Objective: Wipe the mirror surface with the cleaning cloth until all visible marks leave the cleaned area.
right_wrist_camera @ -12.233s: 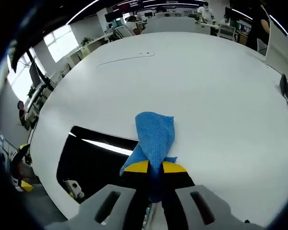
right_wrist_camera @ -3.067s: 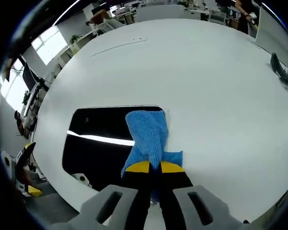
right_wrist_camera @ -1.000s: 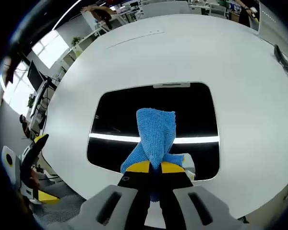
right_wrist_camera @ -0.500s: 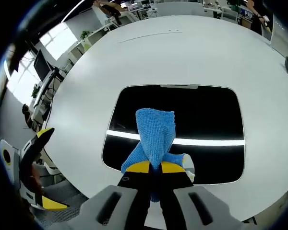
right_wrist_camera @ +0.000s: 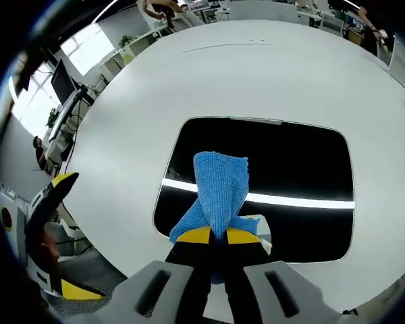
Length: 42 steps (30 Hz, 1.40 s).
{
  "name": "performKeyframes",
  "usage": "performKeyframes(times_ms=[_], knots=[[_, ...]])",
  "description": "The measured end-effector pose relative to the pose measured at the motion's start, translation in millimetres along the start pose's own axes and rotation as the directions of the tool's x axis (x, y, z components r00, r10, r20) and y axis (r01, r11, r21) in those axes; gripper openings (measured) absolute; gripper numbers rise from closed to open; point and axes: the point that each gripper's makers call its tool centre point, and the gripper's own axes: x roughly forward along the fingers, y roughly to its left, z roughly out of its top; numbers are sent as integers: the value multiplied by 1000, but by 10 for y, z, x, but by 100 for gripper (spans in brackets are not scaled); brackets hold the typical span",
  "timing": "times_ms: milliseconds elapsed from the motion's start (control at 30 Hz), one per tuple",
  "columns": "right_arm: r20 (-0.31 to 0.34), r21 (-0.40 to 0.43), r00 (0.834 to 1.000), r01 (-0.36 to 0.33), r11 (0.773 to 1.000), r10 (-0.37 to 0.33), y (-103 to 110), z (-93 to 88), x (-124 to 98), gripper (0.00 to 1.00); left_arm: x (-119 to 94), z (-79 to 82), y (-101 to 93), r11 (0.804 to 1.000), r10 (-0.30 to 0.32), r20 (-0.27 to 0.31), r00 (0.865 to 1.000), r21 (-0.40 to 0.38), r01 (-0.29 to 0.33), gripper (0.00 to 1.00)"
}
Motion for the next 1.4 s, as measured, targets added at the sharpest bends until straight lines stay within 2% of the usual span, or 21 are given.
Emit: performKeyframes(times_ms=[233,533,733,1400], knots=[[-12,9,1000,-10,1000,10,47,17,42,0,3,4,-5,1000,1,0,1000,-1,-1,99],[-1,-35,1000,-7,999,7,214,52,101,0,7,-26,-15,1000,-4,-16,1000,8,4,99],[10,-55,1000,0,998,1,245,51,73,0,6,-23,-14,1000,-2,-15,1000,4,2,99],[-16,-30,999,-43,999,42,406,101,131,0,7,-43,-16,1000,-5,-26,1000,14,5,99]])
